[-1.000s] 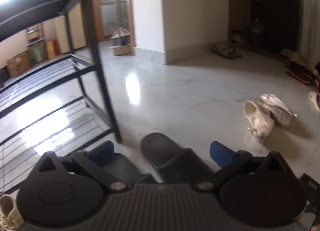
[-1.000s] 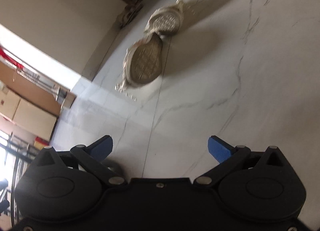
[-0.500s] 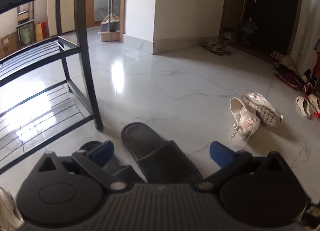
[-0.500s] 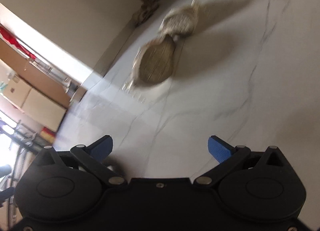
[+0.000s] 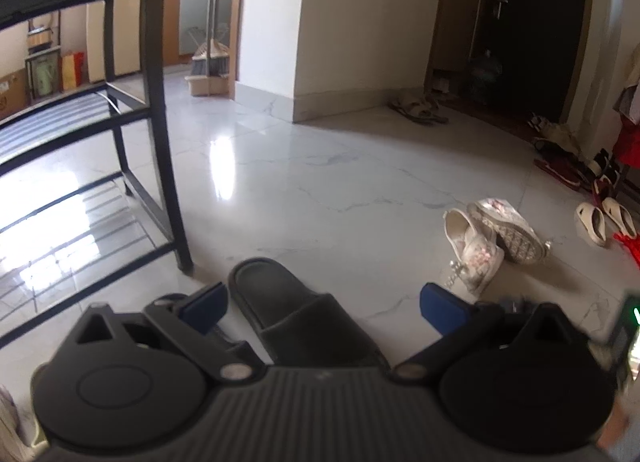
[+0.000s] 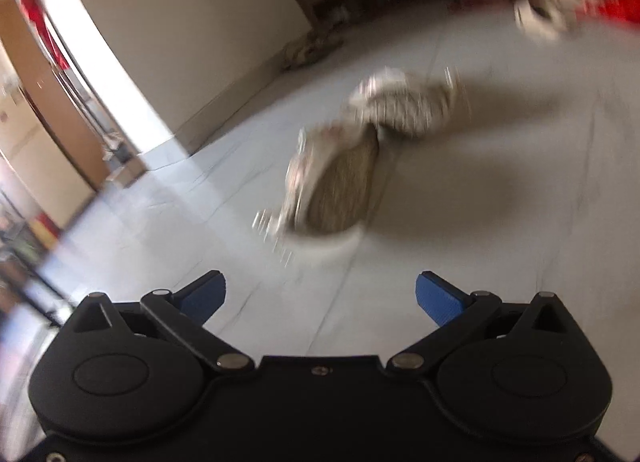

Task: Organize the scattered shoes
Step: 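Grasp a white embroidered sneaker by its heel with the right tool, then carry the white sneaker with the right tool toward the rack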

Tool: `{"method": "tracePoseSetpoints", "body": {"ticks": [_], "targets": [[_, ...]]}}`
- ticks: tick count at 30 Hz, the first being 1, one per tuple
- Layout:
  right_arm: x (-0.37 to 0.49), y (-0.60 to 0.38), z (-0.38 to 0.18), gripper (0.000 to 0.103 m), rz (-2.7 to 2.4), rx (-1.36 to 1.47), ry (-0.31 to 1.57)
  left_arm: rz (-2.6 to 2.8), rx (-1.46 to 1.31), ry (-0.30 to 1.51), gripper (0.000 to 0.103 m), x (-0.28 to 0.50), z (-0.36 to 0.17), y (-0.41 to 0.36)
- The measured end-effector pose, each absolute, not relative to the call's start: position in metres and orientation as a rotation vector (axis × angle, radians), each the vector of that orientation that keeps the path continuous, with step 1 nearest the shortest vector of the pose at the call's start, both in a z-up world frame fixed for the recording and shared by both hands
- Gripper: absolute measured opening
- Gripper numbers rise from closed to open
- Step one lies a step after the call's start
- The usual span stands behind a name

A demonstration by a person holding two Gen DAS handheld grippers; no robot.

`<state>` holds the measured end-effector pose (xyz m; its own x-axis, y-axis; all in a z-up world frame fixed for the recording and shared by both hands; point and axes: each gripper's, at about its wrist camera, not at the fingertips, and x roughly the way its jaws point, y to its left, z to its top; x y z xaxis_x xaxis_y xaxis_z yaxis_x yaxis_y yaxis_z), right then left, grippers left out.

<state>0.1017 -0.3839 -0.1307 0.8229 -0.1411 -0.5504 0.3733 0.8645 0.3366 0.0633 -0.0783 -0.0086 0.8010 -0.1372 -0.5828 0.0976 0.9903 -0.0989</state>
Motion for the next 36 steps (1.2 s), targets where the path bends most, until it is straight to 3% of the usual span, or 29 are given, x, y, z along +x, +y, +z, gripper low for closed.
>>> {"method": "tracePoseSetpoints", "body": {"ticks": [7,14,16,17,18,19,22,29,36], "targets": [[0.205,-0.405,-0.135,0.097,-0.385,0.401,0.707,-0.031,-0.094,0.628,0.102,0.067,-0.009,-0.065],[0.24,-0.396,-0.155,0.096,-0.399,0.355,0.83,0.005,-0.142,0.66,0.102,0.076,-0.014,-0.051],[0.243,-0.394,-0.161,0.09,-0.402,0.352,0.854,0.012,-0.149,0.669,0.102,0.078,-0.016,-0.049],[0.242,-0.394,-0.162,0.073,-0.402,0.364,0.852,0.016,-0.152,0.67,0.102,0.078,-0.016,-0.048],[0.241,-0.393,-0.162,0.065,-0.401,0.38,0.845,0.02,-0.156,0.672,0.102,0.079,-0.016,-0.047],[0.24,-0.393,-0.162,0.063,-0.4,0.397,0.838,0.021,-0.157,0.672,0.102,0.079,-0.017,-0.047],[0.233,-0.385,-0.16,0.061,-0.375,0.376,0.844,0.044,-0.182,0.672,0.102,0.079,-0.017,-0.042],[0.194,-0.382,-0.139,0.061,-0.193,0.62,0.796,0.107,-0.198,0.673,0.102,0.076,-0.017,-0.035],[0.154,-0.341,-0.125,0.061,-0.002,0.91,0.9,0.224,-0.262,0.645,0.102,0.064,-0.009,-0.014]]}}
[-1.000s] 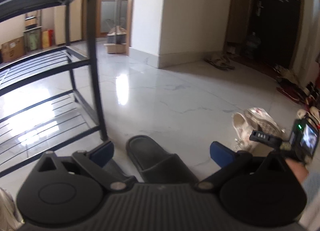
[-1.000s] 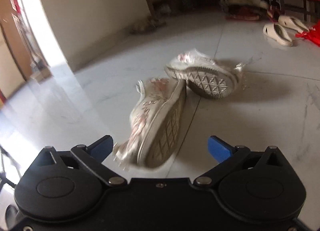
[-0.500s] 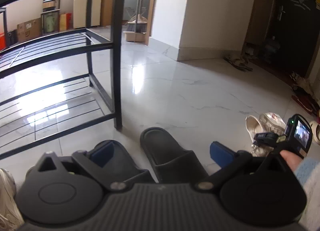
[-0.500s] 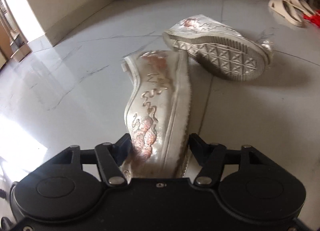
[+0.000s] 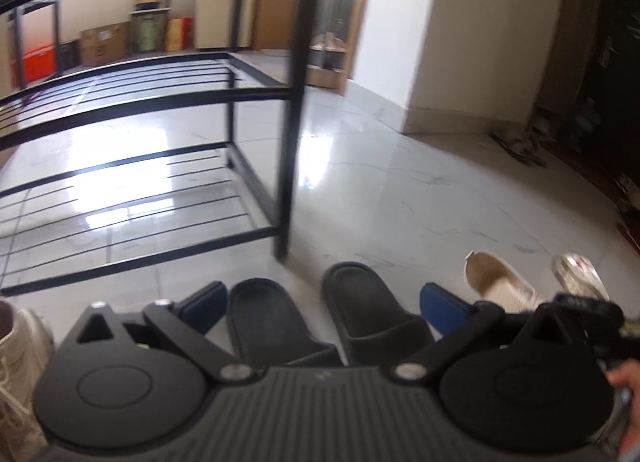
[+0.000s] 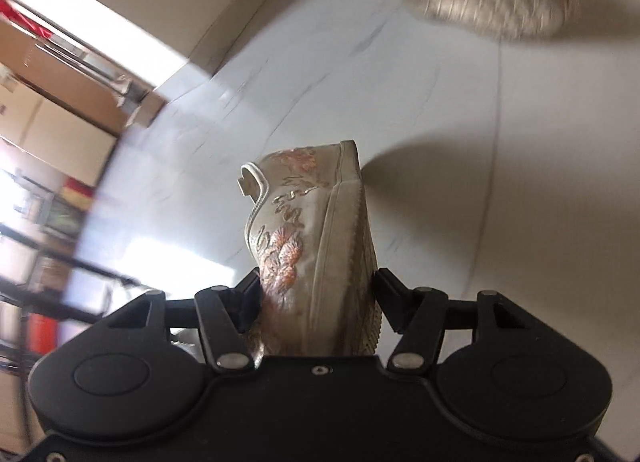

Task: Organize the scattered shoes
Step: 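Carry the white sneaker with the right tool toward the rack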

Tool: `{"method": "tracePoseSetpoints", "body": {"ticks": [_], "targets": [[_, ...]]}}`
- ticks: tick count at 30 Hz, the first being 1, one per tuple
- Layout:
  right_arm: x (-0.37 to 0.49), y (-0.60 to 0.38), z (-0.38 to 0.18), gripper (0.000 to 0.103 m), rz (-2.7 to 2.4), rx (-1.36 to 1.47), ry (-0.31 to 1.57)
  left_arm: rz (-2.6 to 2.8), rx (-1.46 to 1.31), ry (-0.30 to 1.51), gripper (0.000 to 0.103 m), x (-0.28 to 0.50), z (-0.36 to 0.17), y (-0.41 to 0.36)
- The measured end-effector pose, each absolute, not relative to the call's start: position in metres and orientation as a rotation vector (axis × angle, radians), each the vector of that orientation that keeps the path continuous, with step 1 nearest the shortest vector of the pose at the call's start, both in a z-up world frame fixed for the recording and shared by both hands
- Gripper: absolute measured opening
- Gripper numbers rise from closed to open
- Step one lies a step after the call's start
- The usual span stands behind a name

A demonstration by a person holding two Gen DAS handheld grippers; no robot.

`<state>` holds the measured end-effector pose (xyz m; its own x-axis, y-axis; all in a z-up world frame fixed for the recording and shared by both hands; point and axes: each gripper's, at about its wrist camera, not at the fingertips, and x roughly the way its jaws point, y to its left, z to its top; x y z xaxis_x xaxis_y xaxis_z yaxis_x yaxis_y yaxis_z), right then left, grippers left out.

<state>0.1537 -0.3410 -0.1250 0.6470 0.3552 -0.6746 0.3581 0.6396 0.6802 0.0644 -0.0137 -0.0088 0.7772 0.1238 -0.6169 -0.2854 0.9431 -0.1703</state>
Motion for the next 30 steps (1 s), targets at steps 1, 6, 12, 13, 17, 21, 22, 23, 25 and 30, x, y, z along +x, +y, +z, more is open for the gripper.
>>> {"method": "tracePoseSetpoints", "body": {"ticks": [1,6,12,13,17,21,22,23,25,30], "targets": [[0.148,-0.332,-0.124,0.061,0.029,0.952,0.915,0.251,-0.284,0.631,0.102,0.061,-0.007,-0.008],[0.124,-0.282,-0.108,0.061,0.185,1.015,0.97,0.372,-0.364,0.616,0.102,0.049,-0.001,0.023],[0.104,-0.212,-0.088,0.061,0.342,1.03,1.03,0.359,-0.372,0.684,0.102,0.031,-0.002,0.081],[0.103,-0.201,-0.085,0.061,0.363,1.007,1.036,0.362,-0.375,0.679,0.102,0.027,-0.001,0.09],[0.102,-0.171,-0.085,0.061,0.449,1.023,1.094,0.423,-0.387,0.63,0.102,-0.004,0.002,0.133],[0.098,-0.13,-0.089,0.061,0.482,0.988,1.175,0.464,-0.396,0.634,0.102,-0.024,-0.002,0.158],[0.098,-0.122,-0.091,0.061,0.488,0.986,1.197,0.468,-0.398,0.638,0.102,-0.026,-0.003,0.161],[0.096,-0.118,-0.092,0.061,0.492,0.981,1.209,0.472,-0.399,0.642,0.102,-0.03,-0.003,0.163],[0.093,-0.109,-0.093,0.061,0.503,0.967,1.234,0.479,-0.393,0.641,0.102,-0.04,-0.002,0.168],[0.099,-0.086,-0.091,0.061,0.531,0.956,1.292,0.494,-0.398,0.649,0.102,-0.044,-0.007,0.172]]}}
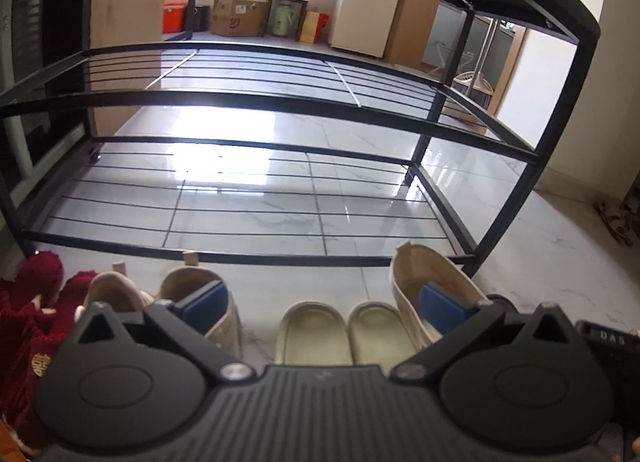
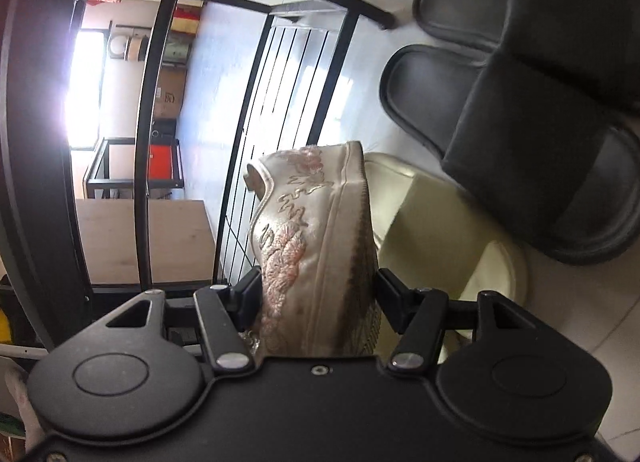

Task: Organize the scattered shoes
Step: 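Carry the white sneaker with the right tool toward the rack, then lower the white sneaker beside the cream slides and open the right tool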

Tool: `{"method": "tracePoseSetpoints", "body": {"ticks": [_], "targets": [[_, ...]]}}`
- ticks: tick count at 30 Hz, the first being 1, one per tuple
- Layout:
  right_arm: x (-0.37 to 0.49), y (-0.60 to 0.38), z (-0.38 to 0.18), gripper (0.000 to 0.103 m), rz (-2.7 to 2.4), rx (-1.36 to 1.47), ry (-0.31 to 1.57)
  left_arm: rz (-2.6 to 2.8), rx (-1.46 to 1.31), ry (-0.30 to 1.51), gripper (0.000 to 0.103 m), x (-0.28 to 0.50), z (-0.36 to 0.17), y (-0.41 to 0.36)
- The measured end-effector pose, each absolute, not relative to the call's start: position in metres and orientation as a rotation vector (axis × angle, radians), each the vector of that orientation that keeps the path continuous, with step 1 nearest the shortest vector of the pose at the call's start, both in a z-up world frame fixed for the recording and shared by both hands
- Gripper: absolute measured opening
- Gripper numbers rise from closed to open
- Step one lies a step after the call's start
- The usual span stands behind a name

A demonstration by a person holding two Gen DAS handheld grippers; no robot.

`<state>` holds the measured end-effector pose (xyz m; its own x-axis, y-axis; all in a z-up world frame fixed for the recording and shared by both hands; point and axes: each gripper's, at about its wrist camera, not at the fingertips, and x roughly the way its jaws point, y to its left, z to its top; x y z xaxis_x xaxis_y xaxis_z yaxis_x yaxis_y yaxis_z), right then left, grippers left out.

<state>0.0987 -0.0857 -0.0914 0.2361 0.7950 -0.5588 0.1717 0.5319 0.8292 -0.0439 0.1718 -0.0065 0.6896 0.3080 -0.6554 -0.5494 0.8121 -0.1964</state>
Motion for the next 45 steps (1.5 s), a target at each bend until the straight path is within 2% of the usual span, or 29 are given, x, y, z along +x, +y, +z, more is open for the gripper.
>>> {"method": "tracePoseSetpoints", "body": {"ticks": [14,19,21,26,27,28,31,35,40,45], "targets": [[0.055,-0.025,-0.089,0.061,0.501,1.047,1.437,0.53,-0.379,0.652,0.102,-0.073,0.0,0.2],[0.051,-0.02,-0.09,0.063,0.445,0.97,1.475,0.545,-0.353,0.654,0.102,-0.083,-0.009,0.203],[0.052,-0.022,-0.086,0.065,0.422,0.944,1.44,0.54,-0.378,0.665,0.102,-0.085,-0.015,0.206],[0.05,-0.027,-0.091,0.08,0.352,0.926,1.471,0.523,-0.422,0.674,0.102,-0.094,-0.026,0.212],[0.05,-0.025,-0.094,0.088,0.326,0.914,1.478,0.522,-0.426,0.671,0.102,-0.096,-0.028,0.214],[0.051,-0.022,-0.098,0.091,0.296,0.899,1.487,0.521,-0.431,0.668,0.102,-0.098,-0.03,0.216],[0.051,-0.017,-0.103,0.09,0.217,0.818,1.498,0.52,-0.442,0.66,0.102,-0.105,-0.034,0.221],[0.044,-0.017,-0.104,0.097,0.115,0.693,1.502,0.496,-0.492,0.655,0.102,-0.113,-0.043,0.229],[0.033,-0.013,-0.078,0.098,0.014,0.552,1.425,0.479,-0.51,0.683,0.102,-0.114,-0.051,0.232],[0.019,-0.023,-0.053,0.098,0.051,0.561,1.377,0.448,-0.525,0.69,0.102,-0.111,-0.052,0.231]]}}
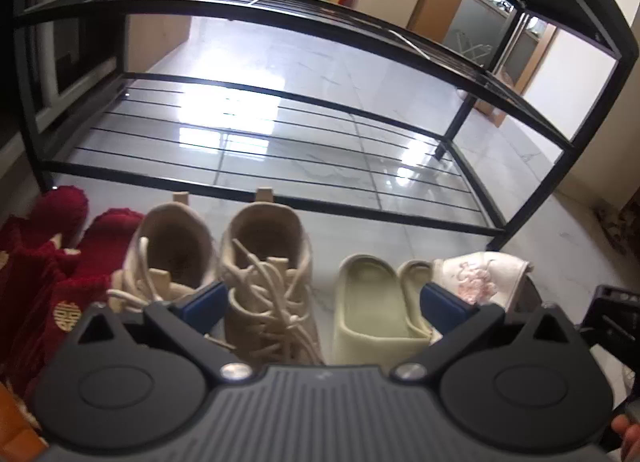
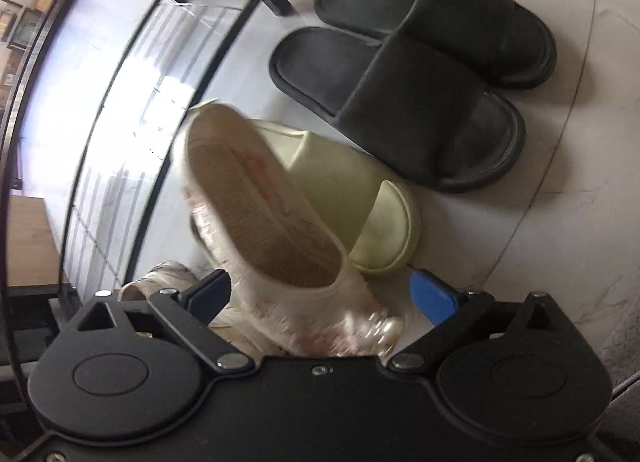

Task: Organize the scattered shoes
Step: 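Lower the white sneaker beside the cream slides and open the right tool, then move the right tool to the pearl-trimmed white shoe on the floor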

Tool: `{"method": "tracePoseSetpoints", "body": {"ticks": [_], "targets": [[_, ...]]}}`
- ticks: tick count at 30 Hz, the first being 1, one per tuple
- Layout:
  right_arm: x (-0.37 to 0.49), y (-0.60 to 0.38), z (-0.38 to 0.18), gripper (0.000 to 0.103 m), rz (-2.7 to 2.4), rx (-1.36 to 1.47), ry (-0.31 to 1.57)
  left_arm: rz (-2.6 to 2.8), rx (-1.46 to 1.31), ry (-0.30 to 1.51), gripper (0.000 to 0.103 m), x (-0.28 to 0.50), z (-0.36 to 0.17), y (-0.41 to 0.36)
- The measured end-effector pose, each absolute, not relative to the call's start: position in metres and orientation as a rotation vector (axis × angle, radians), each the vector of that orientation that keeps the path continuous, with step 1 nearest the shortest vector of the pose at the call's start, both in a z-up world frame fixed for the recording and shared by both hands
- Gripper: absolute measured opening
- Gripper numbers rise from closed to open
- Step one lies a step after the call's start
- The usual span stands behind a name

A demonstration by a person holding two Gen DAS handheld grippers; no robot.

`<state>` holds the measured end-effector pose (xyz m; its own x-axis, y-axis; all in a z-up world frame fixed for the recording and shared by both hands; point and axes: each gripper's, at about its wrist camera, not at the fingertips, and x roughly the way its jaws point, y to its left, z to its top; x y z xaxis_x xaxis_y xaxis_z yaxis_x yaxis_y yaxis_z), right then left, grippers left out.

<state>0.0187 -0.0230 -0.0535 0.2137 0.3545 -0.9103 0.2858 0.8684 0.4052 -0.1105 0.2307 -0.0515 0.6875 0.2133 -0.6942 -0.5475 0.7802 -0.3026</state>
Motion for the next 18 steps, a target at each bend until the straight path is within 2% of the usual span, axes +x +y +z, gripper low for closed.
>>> {"method": "tracePoseSetpoints", "body": {"ticks": [3,9,14,18], "targets": [[0.014,-0.024,-0.048,0.098,0.108,0.606,1.342,0.426,-0.525,0.69,0.102,-0.113,-0.051,0.227],[0.015,-0.037,-0.033,0.098,0.094,0.658,1.156,0.413,-0.531,0.678,0.102,-0.123,-0.048,0.224],[0.029,-0.082,-0.015,0.098,0.053,0.594,1.022,0.396,-0.505,0.67,0.102,-0.121,-0.044,0.22],[0.041,-0.143,-0.026,0.098,-0.027,0.649,0.977,0.394,-0.461,0.693,0.102,-0.114,-0.049,0.214]]}}
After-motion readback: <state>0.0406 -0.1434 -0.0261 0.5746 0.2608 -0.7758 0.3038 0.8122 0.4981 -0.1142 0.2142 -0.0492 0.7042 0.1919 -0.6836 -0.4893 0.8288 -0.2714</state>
